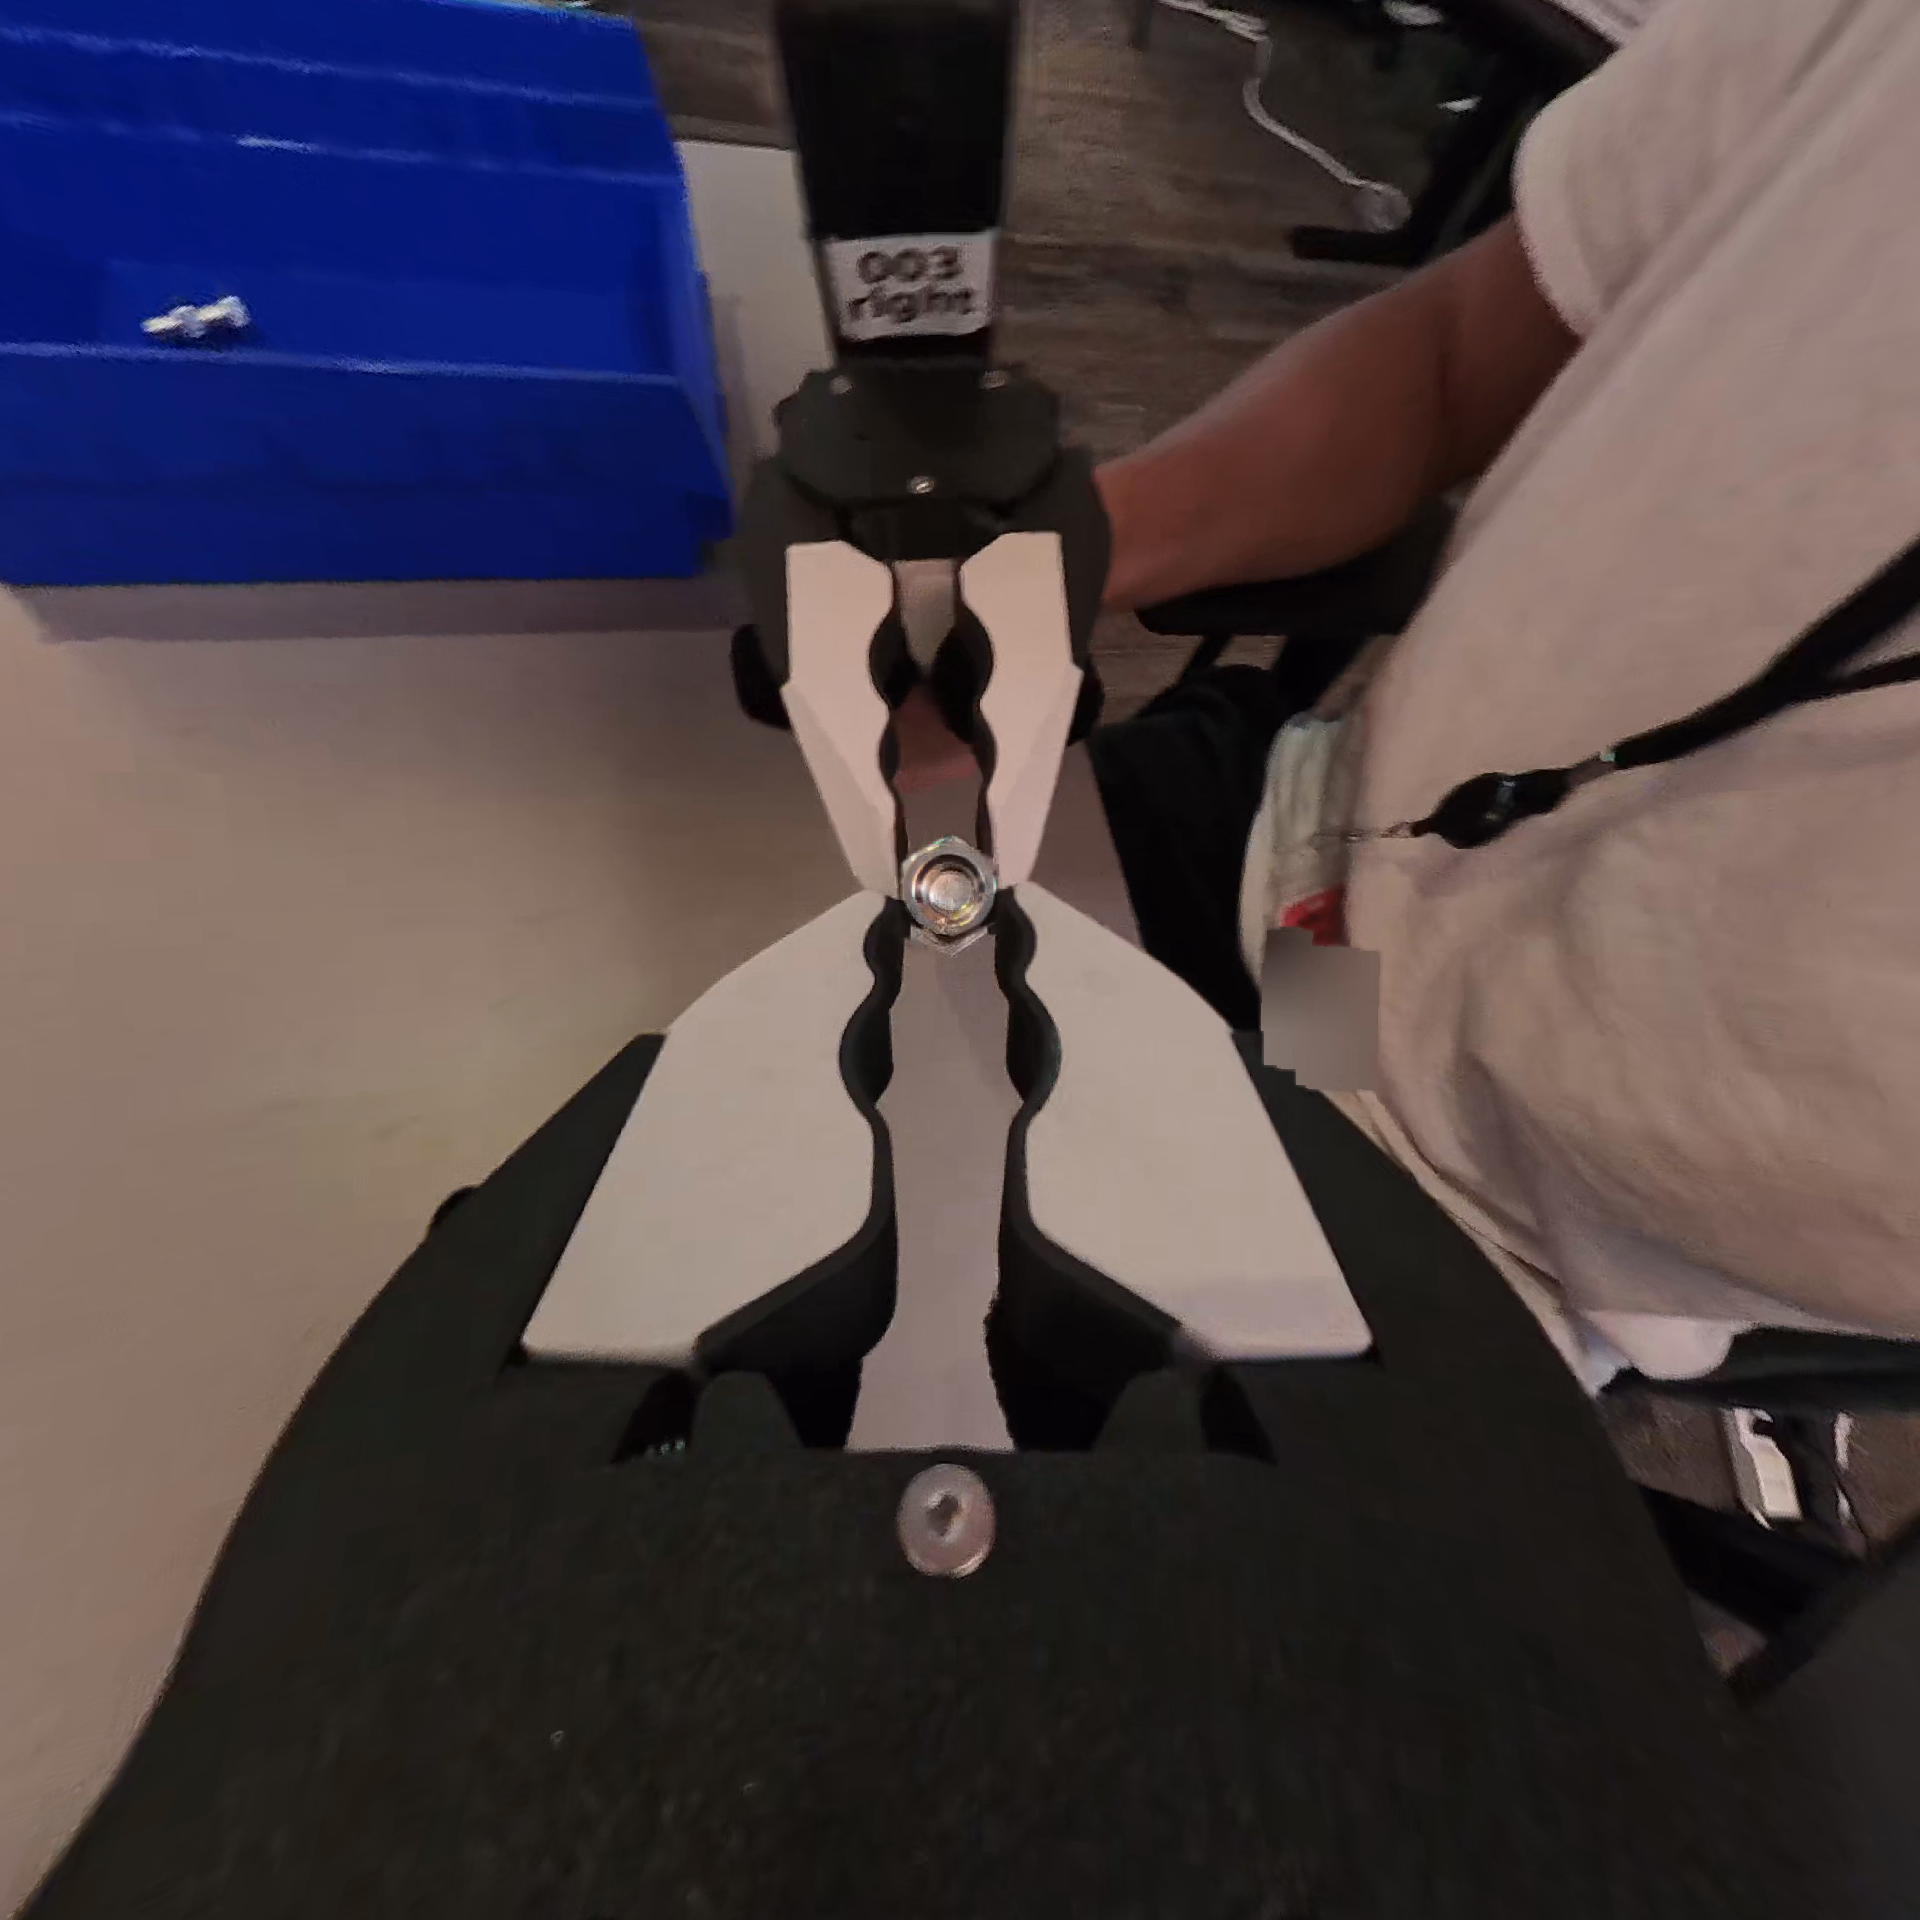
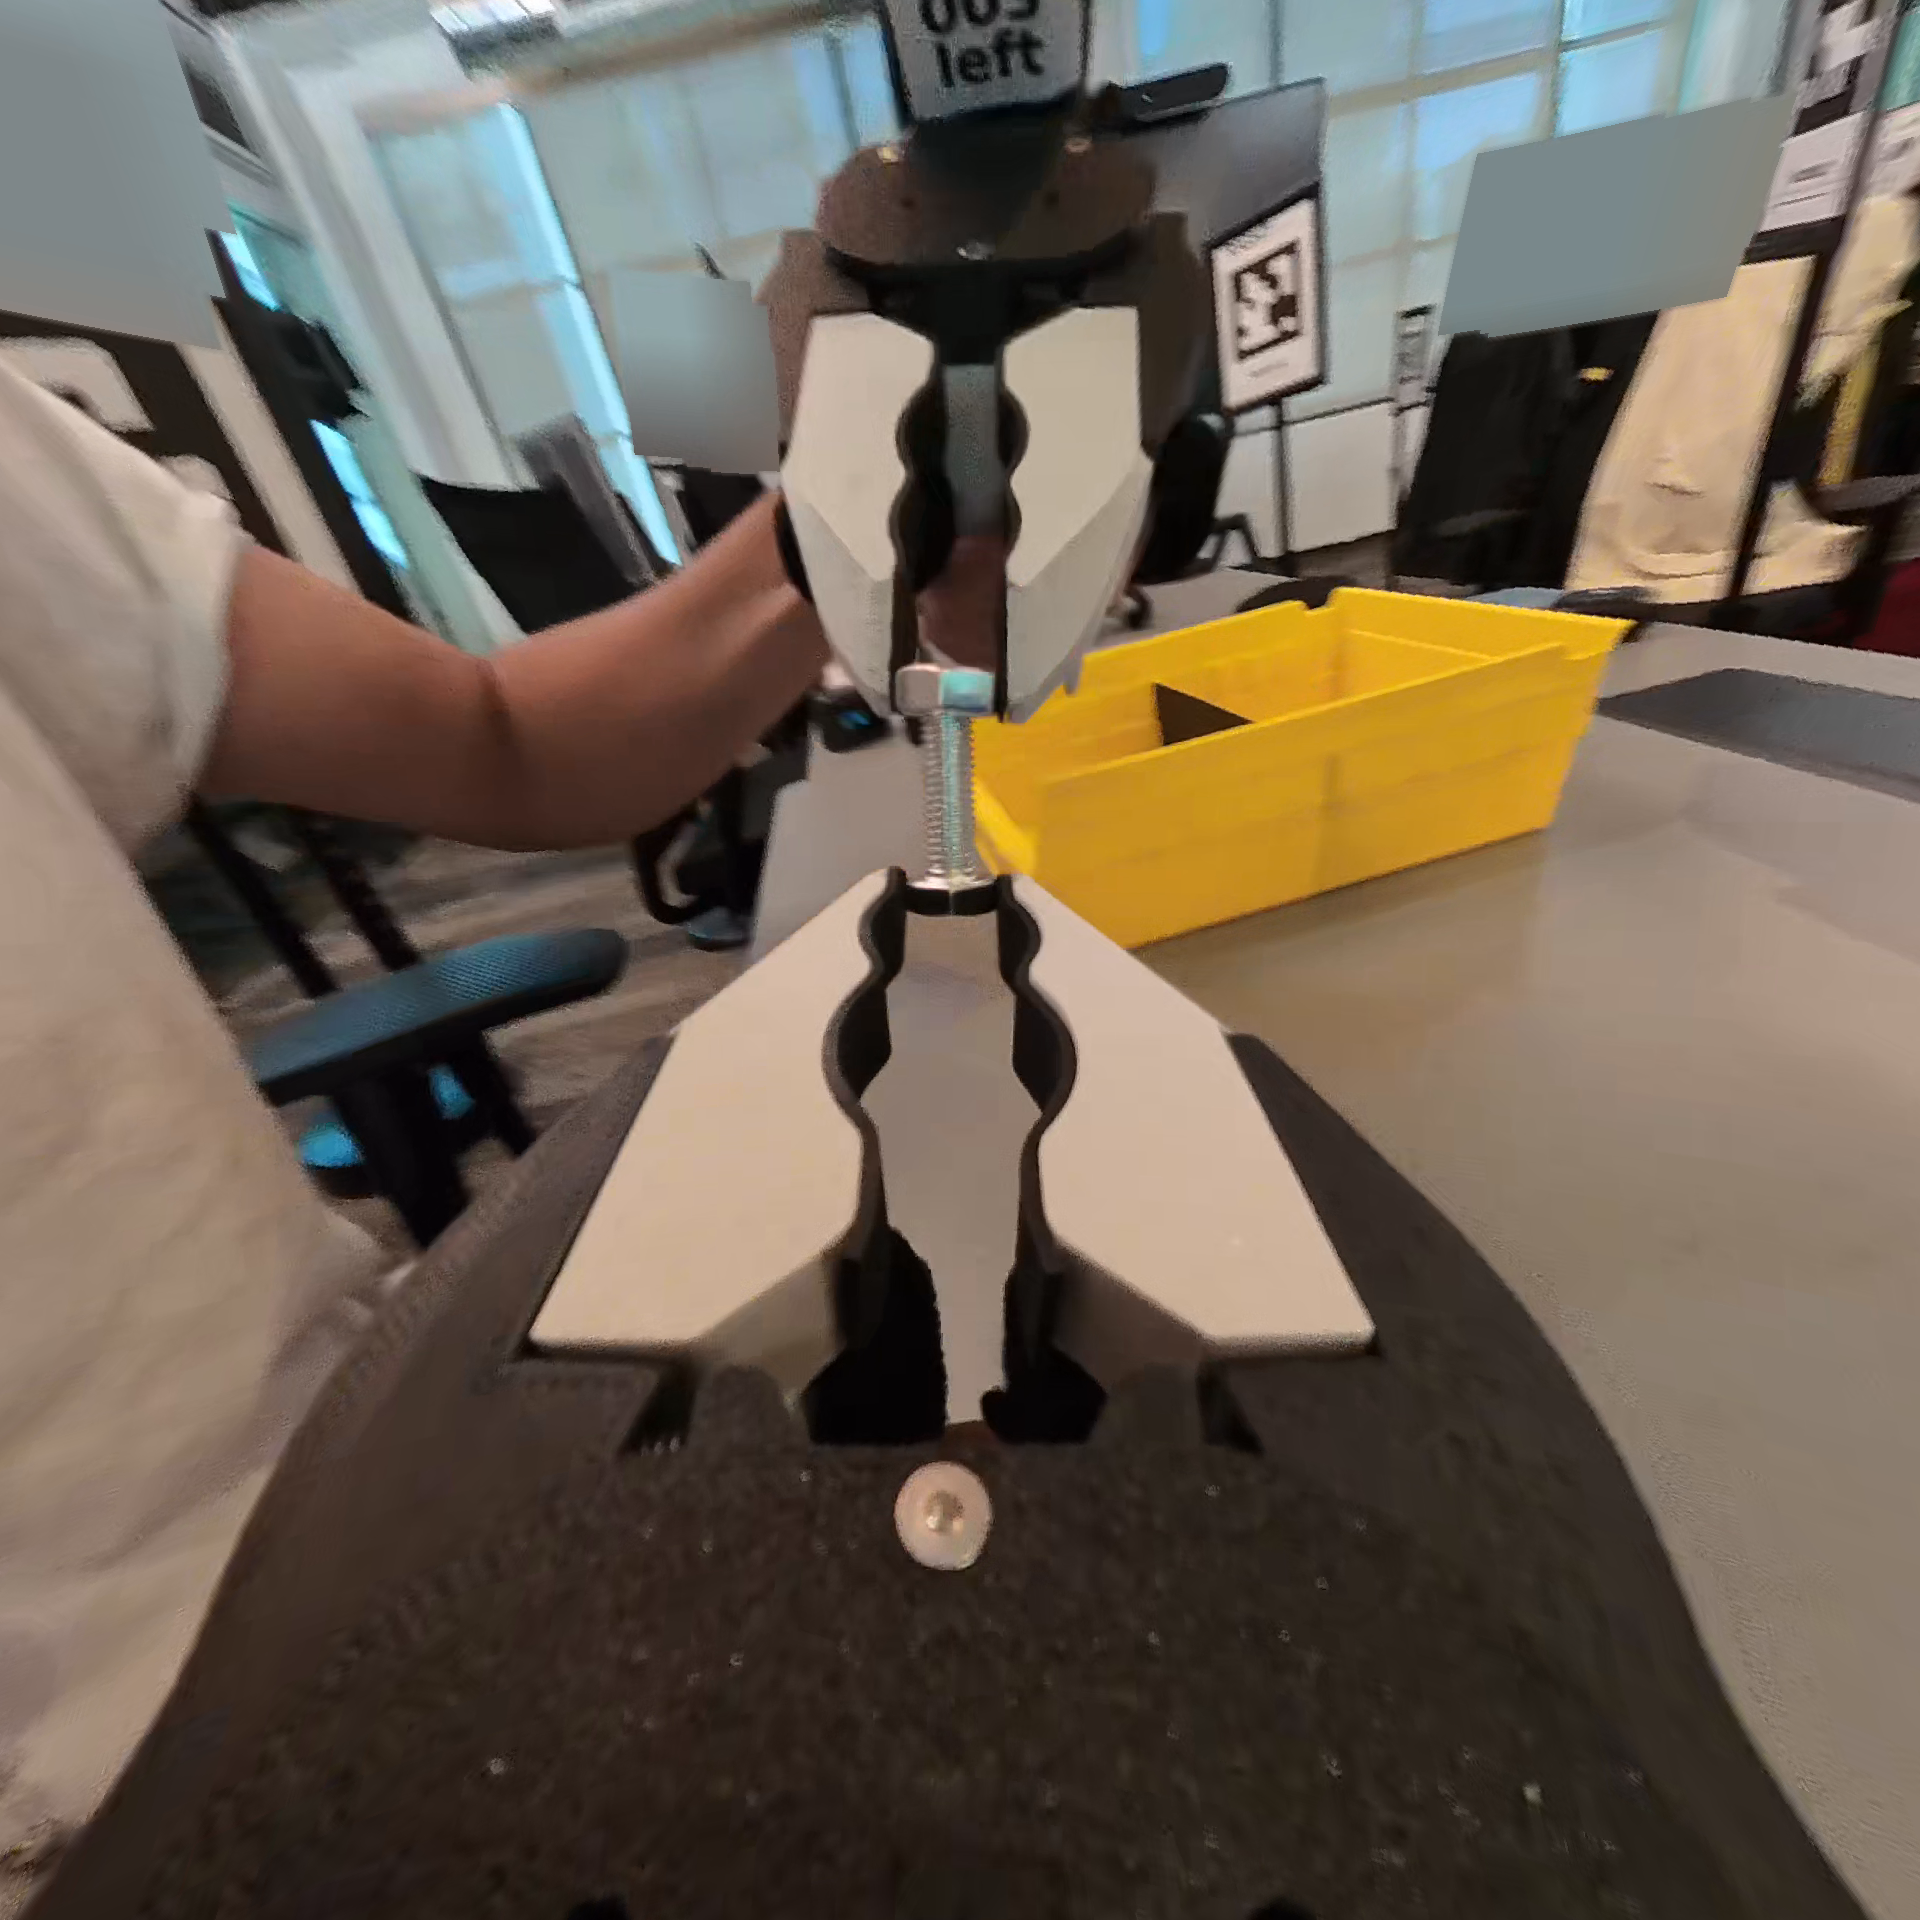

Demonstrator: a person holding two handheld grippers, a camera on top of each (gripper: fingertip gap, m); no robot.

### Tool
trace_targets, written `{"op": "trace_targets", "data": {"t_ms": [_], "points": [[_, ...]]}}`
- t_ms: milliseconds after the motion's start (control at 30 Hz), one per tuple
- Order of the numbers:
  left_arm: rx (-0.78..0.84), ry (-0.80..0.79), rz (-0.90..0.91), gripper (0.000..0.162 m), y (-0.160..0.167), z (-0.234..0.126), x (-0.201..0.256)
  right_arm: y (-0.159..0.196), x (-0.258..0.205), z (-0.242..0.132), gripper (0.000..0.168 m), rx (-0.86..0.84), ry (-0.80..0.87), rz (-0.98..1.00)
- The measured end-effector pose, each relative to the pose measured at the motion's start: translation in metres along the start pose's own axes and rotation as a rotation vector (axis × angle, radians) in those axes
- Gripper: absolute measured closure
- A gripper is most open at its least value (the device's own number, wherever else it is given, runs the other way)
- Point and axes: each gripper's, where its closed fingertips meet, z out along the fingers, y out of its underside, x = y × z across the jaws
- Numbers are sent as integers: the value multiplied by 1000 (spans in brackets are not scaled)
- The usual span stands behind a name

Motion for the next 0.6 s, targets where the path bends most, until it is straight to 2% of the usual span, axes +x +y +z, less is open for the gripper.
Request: {"op": "trace_targets", "data": {"t_ms": [267,600], "points": [[-23,220,126,145,-12,-4,29,-11,-34,1,152,78,-291,195],[-32,247,166,145,-16,-3,29,-14,-33,-1,152,97,-303,209]]}}
